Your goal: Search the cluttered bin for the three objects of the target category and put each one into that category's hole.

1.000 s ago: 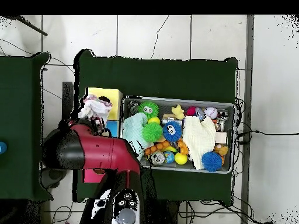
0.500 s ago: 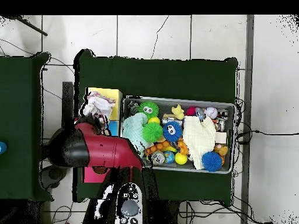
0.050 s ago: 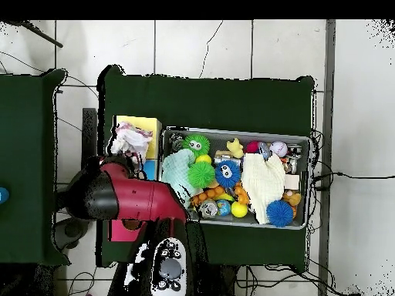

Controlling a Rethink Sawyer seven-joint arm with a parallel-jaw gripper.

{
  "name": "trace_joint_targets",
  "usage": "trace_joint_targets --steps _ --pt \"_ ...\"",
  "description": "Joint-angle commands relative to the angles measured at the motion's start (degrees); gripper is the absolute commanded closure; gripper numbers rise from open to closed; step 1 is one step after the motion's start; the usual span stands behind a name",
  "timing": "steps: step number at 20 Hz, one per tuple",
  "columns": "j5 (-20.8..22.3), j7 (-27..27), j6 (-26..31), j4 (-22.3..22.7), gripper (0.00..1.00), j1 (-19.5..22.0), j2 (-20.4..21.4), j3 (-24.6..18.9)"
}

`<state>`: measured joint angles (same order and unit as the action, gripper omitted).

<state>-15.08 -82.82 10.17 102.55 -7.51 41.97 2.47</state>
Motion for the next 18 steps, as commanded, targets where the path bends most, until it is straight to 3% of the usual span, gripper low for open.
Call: trace_joint_targets --steps 1,10,18 --pt "0.91 -11.73 -0.51 1.9 1.0 -0.79 -2.45 -0.78" --pt "0.66 -11.87 0.12 1.61 1.0 -2.02 -2.4 0.86" --pt "0.13 -11.2 10.01 -4.16 1.0 -4.82 -0.69 5.68"
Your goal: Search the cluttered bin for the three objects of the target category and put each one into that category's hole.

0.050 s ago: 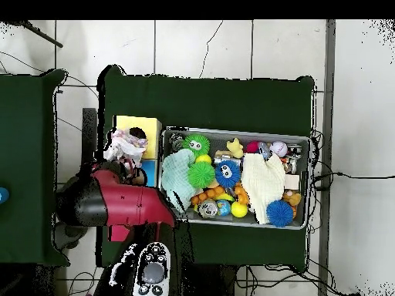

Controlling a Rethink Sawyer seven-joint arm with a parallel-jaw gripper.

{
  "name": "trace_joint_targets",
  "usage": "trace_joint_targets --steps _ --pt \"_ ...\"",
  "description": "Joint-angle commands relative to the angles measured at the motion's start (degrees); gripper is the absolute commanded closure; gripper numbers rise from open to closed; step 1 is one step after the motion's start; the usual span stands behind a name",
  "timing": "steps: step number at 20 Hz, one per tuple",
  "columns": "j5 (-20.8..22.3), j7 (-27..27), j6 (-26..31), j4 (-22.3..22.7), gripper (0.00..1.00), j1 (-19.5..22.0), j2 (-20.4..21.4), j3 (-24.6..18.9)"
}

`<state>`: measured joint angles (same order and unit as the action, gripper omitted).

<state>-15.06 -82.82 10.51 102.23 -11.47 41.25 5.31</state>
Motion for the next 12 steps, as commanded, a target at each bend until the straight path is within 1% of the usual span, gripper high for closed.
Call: trace_joint_targets --steps 1,3,6,12 --pt "0.2 -11.09 11.39 -5.0 1.0 -1.23 0.27 3.66" --pt "0.54 -10.77 14.06 -6.92 1.0 -1.64 0.57 4.71" --pt "0.94 -10.25 16.19 -8.79 1.0 -1.66 0.88 5.31" --pt "2.03 -9.82 14.4 -8.91 1.0 -1.82 0.84 5.85"
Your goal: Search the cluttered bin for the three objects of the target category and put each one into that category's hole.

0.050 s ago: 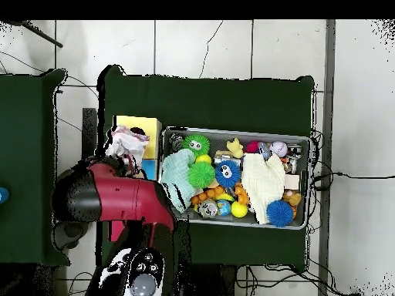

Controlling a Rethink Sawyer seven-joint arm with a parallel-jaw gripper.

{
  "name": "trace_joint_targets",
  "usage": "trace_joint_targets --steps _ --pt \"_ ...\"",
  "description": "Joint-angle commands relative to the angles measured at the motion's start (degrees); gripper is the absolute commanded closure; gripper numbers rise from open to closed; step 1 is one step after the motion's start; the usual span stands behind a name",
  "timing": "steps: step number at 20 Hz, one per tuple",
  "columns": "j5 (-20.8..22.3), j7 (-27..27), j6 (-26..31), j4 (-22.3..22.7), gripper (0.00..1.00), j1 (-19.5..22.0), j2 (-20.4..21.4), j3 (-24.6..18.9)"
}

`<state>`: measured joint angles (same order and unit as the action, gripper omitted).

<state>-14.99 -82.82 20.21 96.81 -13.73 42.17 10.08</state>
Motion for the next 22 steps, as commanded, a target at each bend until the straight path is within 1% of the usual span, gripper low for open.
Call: trace_joint_targets --steps 1,11,15,18,22 --pt "2.13 -9.77 4.45 -3.62 1.0 0.4 -0.14 1.2" --pt "3.25 -9.75 2.46 -4.43 1.0 0.54 -1.28 1.73" --pt "3.74 -9.8 -0.23 -2.73 1.0 0.92 -1.36 1.39" --pt "4.31 -10.11 -2.29 -2.09 1.0 0.81 -2.35 1.73" --pt "5.06 -10.92 -6.45 -0.9 1.0 0.9 -3.61 1.41"
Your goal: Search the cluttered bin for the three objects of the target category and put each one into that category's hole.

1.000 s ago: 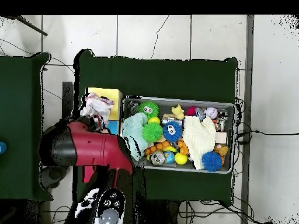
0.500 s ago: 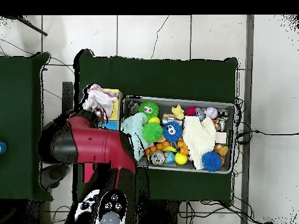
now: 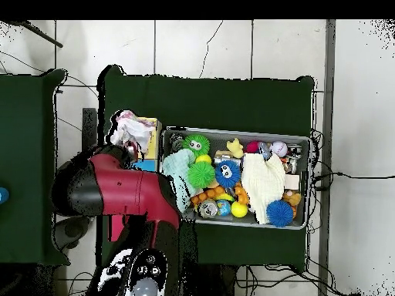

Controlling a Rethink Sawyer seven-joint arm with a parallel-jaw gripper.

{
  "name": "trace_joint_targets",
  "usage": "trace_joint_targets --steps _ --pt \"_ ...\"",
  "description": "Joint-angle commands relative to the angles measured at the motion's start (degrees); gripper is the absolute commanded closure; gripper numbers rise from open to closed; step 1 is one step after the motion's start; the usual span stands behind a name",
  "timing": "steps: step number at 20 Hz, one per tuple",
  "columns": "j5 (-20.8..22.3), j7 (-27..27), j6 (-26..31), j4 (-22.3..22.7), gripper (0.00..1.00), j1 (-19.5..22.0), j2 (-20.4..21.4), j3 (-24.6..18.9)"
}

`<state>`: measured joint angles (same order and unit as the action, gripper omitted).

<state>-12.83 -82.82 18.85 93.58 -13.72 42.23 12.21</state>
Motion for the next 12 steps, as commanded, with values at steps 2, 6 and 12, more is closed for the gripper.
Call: trace_joint_targets --steps 2,6,12 --pt "3.11 -10.78 -6.09 2.75 1.0 1.17 -3.81 -1.1" --pt "3.29 -10.41 -7.18 3.15 1.0 1.51 -3.98 -1.47" --pt "3.52 -9.98 -7.94 3.54 1.0 2.01 -3.92 -1.88"
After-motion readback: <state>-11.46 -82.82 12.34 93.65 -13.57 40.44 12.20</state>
